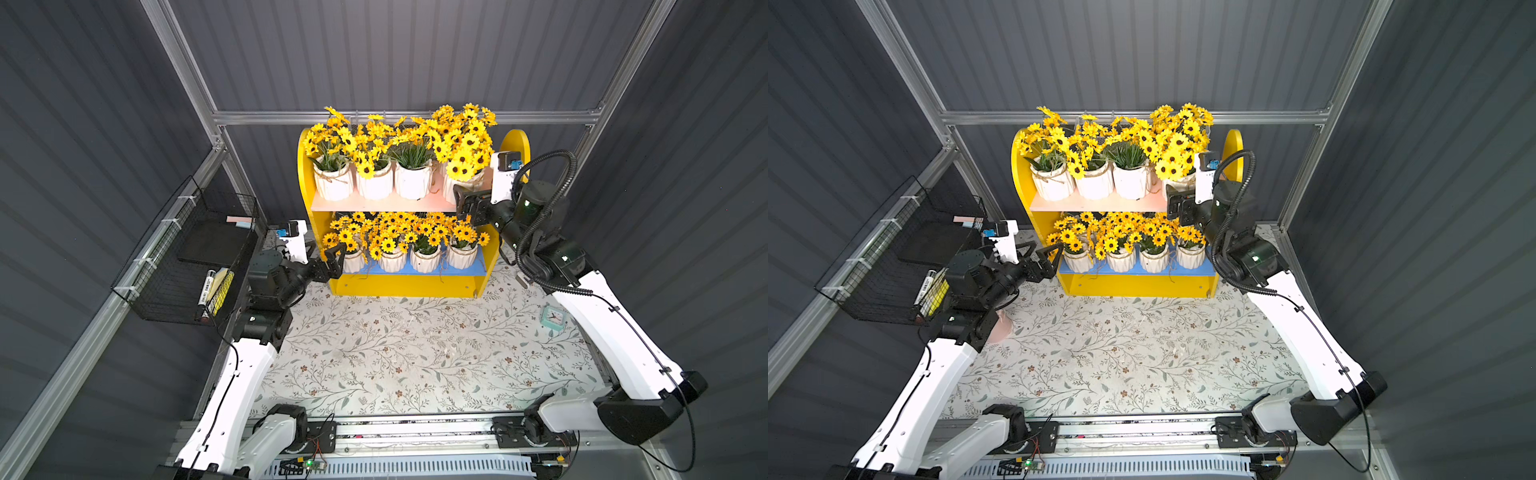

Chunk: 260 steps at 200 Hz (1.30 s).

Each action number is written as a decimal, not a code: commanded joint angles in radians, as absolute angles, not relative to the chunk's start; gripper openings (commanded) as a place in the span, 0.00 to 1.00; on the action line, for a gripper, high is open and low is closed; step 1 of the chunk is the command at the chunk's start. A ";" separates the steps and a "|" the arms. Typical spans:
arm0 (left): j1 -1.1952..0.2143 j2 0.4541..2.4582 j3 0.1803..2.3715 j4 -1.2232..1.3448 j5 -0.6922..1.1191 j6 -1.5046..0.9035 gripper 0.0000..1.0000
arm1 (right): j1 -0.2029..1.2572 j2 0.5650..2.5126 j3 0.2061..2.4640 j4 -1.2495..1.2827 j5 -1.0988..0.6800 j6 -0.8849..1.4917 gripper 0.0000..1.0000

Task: Take the sunflower pots off the shelves
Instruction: Pick up the sunflower pot from the shelf.

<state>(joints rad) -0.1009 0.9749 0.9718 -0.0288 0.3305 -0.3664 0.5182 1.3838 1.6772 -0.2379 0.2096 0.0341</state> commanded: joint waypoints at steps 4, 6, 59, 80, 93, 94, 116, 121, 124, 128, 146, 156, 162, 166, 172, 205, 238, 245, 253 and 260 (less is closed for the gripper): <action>-0.098 0.956 0.961 -0.004 0.350 -0.347 1.00 | 0.512 1.403 1.708 -0.204 0.185 0.041 0.99; -0.098 0.956 0.961 -0.003 0.351 -0.346 0.99 | 0.512 1.404 1.707 -0.202 0.184 0.041 0.99; -0.098 0.952 0.957 -0.002 0.348 -0.347 0.99 | 0.505 1.441 1.727 -0.183 0.223 0.029 0.99; -0.098 0.951 0.956 0.000 0.347 -0.348 0.99 | 0.499 1.447 1.727 -0.167 0.235 0.033 0.99; -0.098 0.951 0.957 0.000 0.348 -0.350 0.99 | 0.495 1.450 1.721 -0.158 0.241 0.039 0.99; -0.098 0.951 0.957 0.000 0.348 -0.350 0.99 | 0.495 1.450 1.720 -0.156 0.240 0.040 0.99; -0.098 0.949 0.954 0.002 0.347 -0.351 0.99 | 0.489 1.460 1.716 -0.143 0.235 0.046 0.99; -0.098 0.948 0.952 0.002 0.346 -0.353 0.99 | 0.488 1.463 1.716 -0.142 0.235 0.045 0.99; -0.098 0.948 0.953 0.002 0.345 -0.353 1.00 | 0.488 1.465 1.716 -0.139 0.230 0.046 0.99; -0.098 0.948 0.952 0.001 0.346 -0.352 1.00 | 0.486 1.466 1.715 -0.133 0.223 0.047 0.99; -0.098 0.947 0.950 0.002 0.344 -0.353 0.99 | 0.486 1.483 1.721 -0.119 0.204 0.041 0.99; -0.098 0.946 0.950 0.003 0.345 -0.354 0.99 | 0.485 1.491 1.732 -0.130 0.206 0.042 0.99; -0.098 0.946 0.950 0.003 0.345 -0.354 1.00 | 0.485 1.492 1.730 -0.127 0.198 0.041 0.99; -0.098 0.945 0.948 0.003 0.345 -0.354 0.99 | 0.486 1.491 1.726 -0.122 0.194 0.042 0.99; -0.098 0.945 0.949 0.005 0.344 -0.354 0.99 | 0.485 1.490 1.721 -0.116 0.185 0.044 0.99; -0.098 0.944 0.947 0.006 0.345 -0.354 0.99 | 0.485 1.498 1.719 -0.100 0.199 0.046 0.99; -0.098 0.944 0.946 0.009 0.349 -0.358 0.99 | 0.484 1.515 1.730 -0.087 0.215 0.040 0.99; -0.098 0.944 0.945 0.009 0.348 -0.358 0.99 | 0.484 1.520 1.731 -0.086 0.217 0.041 0.99; -0.098 0.945 0.945 0.009 0.349 -0.358 0.99 | 0.483 1.525 1.731 -0.085 0.221 0.041 0.99; -0.098 0.943 0.944 0.009 0.349 -0.358 1.00 | 0.484 1.527 1.732 -0.083 0.225 0.041 0.99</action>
<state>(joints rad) -0.1009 0.9619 0.9531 -0.0101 0.3305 -0.3641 0.4885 1.5074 1.7084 -0.1131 0.2092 0.0448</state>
